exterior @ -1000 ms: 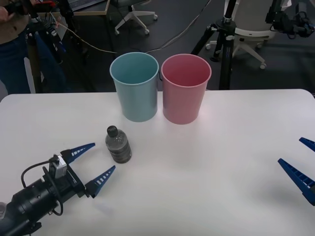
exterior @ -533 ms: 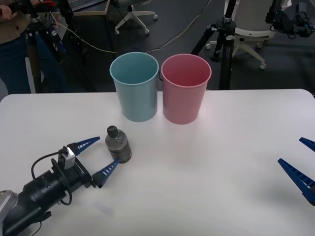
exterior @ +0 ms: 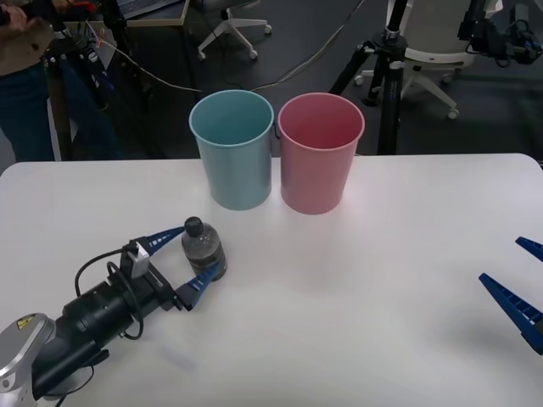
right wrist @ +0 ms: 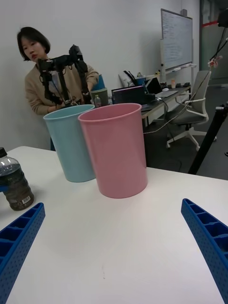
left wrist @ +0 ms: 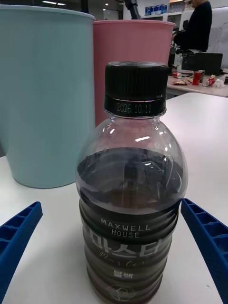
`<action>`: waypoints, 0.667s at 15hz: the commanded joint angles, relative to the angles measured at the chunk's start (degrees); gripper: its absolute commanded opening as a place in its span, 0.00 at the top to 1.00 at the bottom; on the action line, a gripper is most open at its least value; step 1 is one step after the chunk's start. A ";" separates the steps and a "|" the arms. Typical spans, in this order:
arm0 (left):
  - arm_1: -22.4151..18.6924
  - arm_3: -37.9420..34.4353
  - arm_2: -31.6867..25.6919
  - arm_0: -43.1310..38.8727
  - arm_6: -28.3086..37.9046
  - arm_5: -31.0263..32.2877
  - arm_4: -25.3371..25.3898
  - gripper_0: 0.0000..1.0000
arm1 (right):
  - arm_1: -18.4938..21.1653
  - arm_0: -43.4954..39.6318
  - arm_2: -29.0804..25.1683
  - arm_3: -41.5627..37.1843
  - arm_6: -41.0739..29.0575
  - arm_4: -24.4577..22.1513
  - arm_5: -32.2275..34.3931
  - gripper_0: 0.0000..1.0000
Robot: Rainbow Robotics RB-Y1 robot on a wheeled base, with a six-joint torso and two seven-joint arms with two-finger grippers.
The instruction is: Grasp the object on the table and drop it into the matching bin: aluminum can to the light blue bin, PET bottle to the pink bin.
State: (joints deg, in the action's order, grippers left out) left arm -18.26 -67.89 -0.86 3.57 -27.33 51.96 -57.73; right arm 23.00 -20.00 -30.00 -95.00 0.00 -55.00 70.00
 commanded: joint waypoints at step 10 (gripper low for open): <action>0.06 0.83 2.62 3.02 0.88 -3.36 -0.01 0.00 | 0.00 0.00 0.00 0.00 0.00 0.00 0.00 0.00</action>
State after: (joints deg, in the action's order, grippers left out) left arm -18.19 -67.05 1.58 6.46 -26.49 48.80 -57.74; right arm 23.00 -20.00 -30.00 -95.00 0.00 -55.00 70.00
